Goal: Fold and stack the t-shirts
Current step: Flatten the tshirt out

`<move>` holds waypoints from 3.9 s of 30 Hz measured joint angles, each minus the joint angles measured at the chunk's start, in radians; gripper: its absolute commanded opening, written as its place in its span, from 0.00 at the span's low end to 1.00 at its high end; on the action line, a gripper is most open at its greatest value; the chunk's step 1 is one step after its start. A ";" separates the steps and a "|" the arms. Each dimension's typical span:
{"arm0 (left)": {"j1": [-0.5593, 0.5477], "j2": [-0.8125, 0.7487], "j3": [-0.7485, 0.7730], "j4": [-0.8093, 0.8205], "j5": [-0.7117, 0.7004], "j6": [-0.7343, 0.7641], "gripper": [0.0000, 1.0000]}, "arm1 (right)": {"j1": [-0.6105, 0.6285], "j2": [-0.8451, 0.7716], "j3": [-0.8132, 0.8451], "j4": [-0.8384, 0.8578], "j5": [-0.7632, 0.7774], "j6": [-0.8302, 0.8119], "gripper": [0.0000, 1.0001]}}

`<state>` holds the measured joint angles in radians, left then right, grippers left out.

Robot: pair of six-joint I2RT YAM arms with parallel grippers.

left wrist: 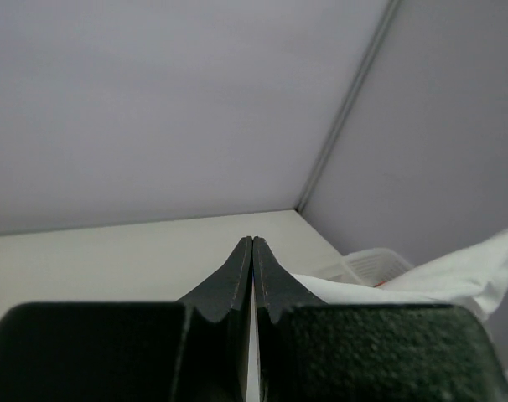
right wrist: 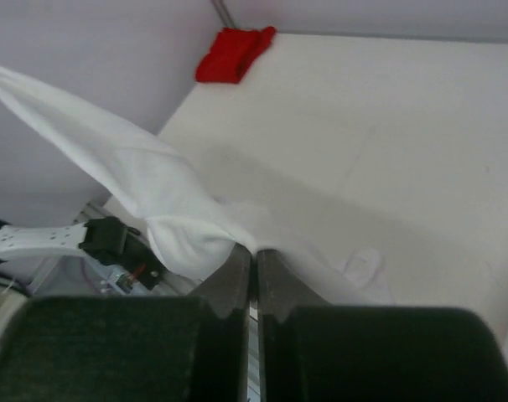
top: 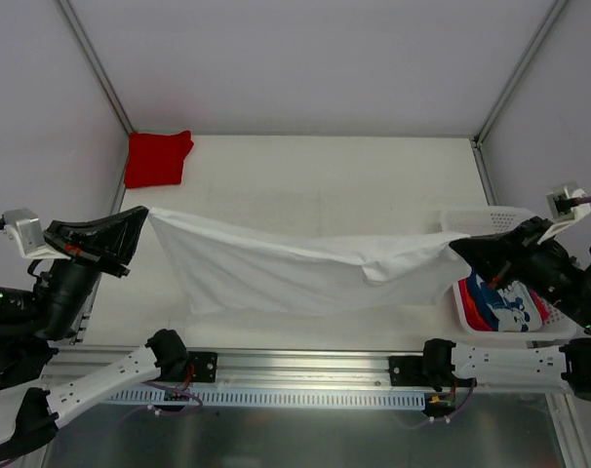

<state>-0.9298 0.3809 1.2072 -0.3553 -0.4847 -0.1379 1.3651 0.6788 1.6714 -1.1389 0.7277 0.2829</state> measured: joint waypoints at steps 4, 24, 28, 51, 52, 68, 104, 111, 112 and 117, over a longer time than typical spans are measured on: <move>0.000 -0.030 0.021 0.013 0.201 0.024 0.00 | 0.000 0.002 0.077 0.055 -0.195 -0.098 0.01; 0.048 -0.306 0.026 0.316 0.867 0.047 0.00 | -0.013 -0.139 -0.006 0.518 -0.818 -0.187 0.01; 0.048 -0.322 -0.044 0.330 0.784 0.066 0.00 | -0.013 -0.179 -0.074 0.569 -0.704 -0.201 0.00; 0.048 -0.043 -0.548 0.355 -0.249 0.167 0.00 | -0.013 -0.505 -0.876 0.508 0.397 -0.050 0.01; 0.048 -0.019 -0.563 0.369 -0.272 0.164 0.00 | -0.013 -0.501 -0.893 0.504 0.423 -0.043 0.00; 0.114 0.179 -0.798 0.734 -0.483 0.135 0.00 | -0.064 -0.222 -0.946 0.514 0.692 0.065 0.01; 0.865 1.341 -0.188 0.807 0.210 0.020 0.00 | -1.218 1.055 -0.398 0.911 -0.337 -0.207 0.01; 0.858 1.458 -0.095 0.801 0.186 0.026 0.00 | -1.218 1.263 -0.178 0.921 -0.367 -0.214 0.19; 0.858 1.469 -0.086 0.800 0.184 0.027 0.00 | -1.218 1.295 -0.137 0.919 -0.370 -0.211 0.44; 0.858 1.485 -0.064 0.789 0.150 0.043 0.55 | -1.218 1.481 0.145 0.874 -0.355 -0.236 1.00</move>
<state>-0.0723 1.8664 1.1431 0.4335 -0.3347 -0.0952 0.1474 2.1601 1.8168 -0.2653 0.3725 0.0467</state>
